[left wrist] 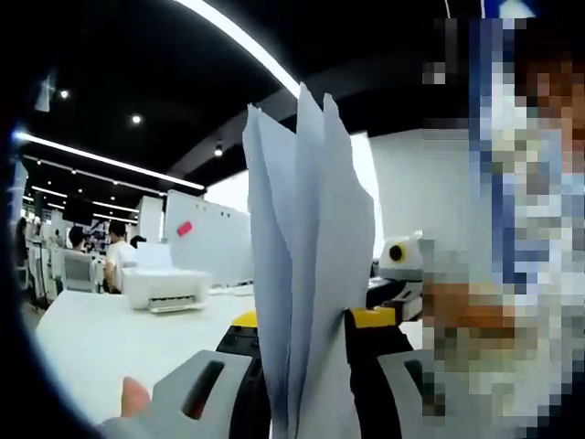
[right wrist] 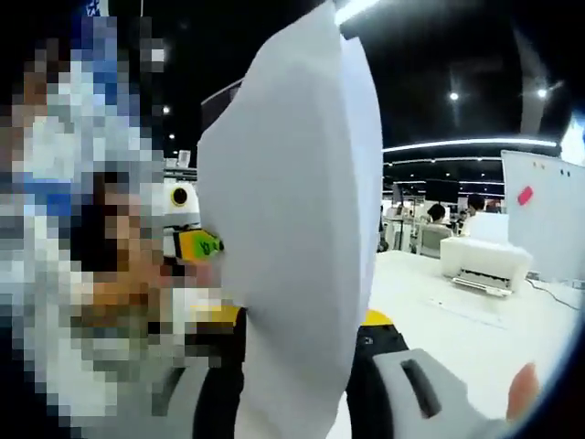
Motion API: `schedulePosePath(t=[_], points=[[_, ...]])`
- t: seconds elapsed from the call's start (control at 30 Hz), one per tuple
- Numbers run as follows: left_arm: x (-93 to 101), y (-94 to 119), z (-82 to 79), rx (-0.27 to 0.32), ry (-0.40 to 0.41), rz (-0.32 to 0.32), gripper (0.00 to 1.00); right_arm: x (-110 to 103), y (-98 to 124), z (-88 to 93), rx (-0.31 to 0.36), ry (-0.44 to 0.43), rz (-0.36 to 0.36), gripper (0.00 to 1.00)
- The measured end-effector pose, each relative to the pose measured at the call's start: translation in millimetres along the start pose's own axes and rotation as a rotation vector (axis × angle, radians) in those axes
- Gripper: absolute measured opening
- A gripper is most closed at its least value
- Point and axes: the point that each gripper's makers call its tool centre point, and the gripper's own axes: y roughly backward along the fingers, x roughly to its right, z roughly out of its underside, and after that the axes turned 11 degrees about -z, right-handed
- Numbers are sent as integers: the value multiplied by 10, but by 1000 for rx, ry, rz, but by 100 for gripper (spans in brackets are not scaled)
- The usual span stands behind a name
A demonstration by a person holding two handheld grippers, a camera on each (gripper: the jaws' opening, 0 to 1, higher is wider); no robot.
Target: Organize the stack of printing papers by aligning and flattening the scattered papers on the table
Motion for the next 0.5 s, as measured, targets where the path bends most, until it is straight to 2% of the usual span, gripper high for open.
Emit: schedulePosePath(t=[0.07, 0.2, 0.23, 0.3, 0.33, 0.37, 0.4, 0.43, 0.5], points=[[-29, 23, -14, 3, 5, -2, 31, -52, 13, -16, 5, -12, -39, 22], [-69, 51, -33, 11, 29, 3, 31, -178, 17, -69, 62, -66, -157, 0], [-61, 50, -32, 12, 37, 10, 31, -210, 14, -74, 76, -84, -186, 0], [-44, 62, -39, 19, 31, 23, 31, -201, 13, -54, 80, -32, -188, 0], [-37, 70, -38, 19, 34, 36, 30, -214, 7, -36, 82, -23, -190, 3], [-30, 75, -36, 18, 37, 45, 30, -214, 1, -21, 77, -23, -192, 9], [-20, 80, -38, 20, 40, 55, 30, -210, -7, -12, 75, -24, -192, 21], [0, 80, -36, 18, 49, 67, 28, -194, -10, -6, 74, -25, -182, 28], [20, 73, -34, 20, 40, 75, 24, -153, 8, 7, 62, 15, -153, 33]])
